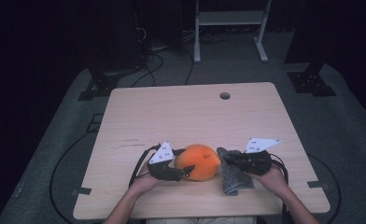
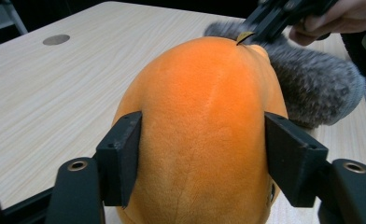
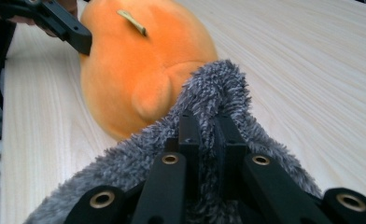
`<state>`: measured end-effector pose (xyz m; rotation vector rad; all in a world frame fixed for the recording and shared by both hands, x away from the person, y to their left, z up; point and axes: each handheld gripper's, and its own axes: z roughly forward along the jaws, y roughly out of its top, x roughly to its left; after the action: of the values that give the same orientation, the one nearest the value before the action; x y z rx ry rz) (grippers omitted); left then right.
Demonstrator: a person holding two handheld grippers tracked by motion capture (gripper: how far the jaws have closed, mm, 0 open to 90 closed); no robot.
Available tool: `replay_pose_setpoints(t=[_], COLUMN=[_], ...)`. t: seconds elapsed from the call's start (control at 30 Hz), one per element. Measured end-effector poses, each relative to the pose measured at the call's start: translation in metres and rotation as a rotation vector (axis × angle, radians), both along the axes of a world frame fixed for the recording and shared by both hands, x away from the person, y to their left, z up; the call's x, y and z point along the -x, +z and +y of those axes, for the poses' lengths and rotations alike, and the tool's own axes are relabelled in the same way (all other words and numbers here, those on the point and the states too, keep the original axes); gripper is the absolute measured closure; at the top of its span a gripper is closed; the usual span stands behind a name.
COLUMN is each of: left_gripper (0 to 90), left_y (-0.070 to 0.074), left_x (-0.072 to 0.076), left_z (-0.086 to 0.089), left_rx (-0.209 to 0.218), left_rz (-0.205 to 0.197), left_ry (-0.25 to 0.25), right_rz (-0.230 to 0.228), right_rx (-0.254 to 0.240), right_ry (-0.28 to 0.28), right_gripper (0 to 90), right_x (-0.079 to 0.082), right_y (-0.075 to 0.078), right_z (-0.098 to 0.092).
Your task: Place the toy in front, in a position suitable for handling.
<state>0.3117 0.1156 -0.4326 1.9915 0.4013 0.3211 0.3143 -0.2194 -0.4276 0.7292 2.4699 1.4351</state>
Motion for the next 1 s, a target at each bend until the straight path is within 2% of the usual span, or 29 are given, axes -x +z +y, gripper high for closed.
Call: replay_pose_setpoints(t=[0.03, 0.1, 0.2, 0.27, 0.33, 0.43, 0.57, 0.63, 0.77, 0.87, 0.93, 1.0], left_gripper=[35.1, 35.9, 36.0, 36.0, 36.0, 34.4, 19.4, 17.9, 30.3, 34.0, 34.5, 34.6], left_y=[0.0, 0.001, 0.002, 0.003, 0.004, 0.004, 0.005, 0.004, 0.005, 0.006, 0.008, 0.011], left_x=[0.001, 0.002, 0.006, 0.008, 0.01, 0.01, 0.002, -0.001, 0.001, 0.004, 0.007, 0.011], left_z=[-0.001, -0.005, -0.014, -0.017, -0.019, -0.017, -0.012, -0.011, -0.014, -0.018, -0.022, -0.027], left_rx=[-0.006, -0.017, -0.036, -0.047, -0.057, -0.053, -0.001, 0.014, 0.006, 0.0, -0.011, -0.032], left_rz=[-0.009, -0.023, -0.054, -0.074, -0.093, -0.079, 0.018, 0.06, 0.02, -0.009, -0.034, -0.063], left_ry=[-0.001, -0.004, -0.011, -0.014, -0.024, -0.033, 0.01, 0.03, 0.029, 0.02, 0.009, -0.016], right_rz=[-0.007, -0.03, -0.067, -0.112, -0.149, -0.148, -0.12, -0.121, -0.111, -0.117, -0.133, -0.17], right_rx=[-0.04, -0.074, -0.091, -0.072, -0.008, 0.053, 0.043, 0.043, 0.068, 0.064, 0.05, 0.068], right_ry=[0.005, 0.029, 0.075, 0.117, 0.153, 0.162, 0.139, 0.124, 0.092, 0.069, 0.09, 0.122], right_gripper=[82.9, 82.8, 82.8, 82.8, 82.7, 82.8, 83.0, 82.9, 82.9, 82.9, 82.8, 82.7], right_x=[0.002, 0.005, 0.007, 0.01, 0.014, 0.008, 0.005, 0.006, 0.005, 0.009, 0.014, 0.02], right_y=[0.004, 0.014, 0.028, 0.04, 0.048, 0.046, 0.035, 0.033, 0.033, 0.039, 0.049, 0.059], right_z=[-0.003, 0.002, 0.019, 0.036, 0.056, 0.068, 0.063, 0.059, 0.044, 0.034, 0.036, 0.048])
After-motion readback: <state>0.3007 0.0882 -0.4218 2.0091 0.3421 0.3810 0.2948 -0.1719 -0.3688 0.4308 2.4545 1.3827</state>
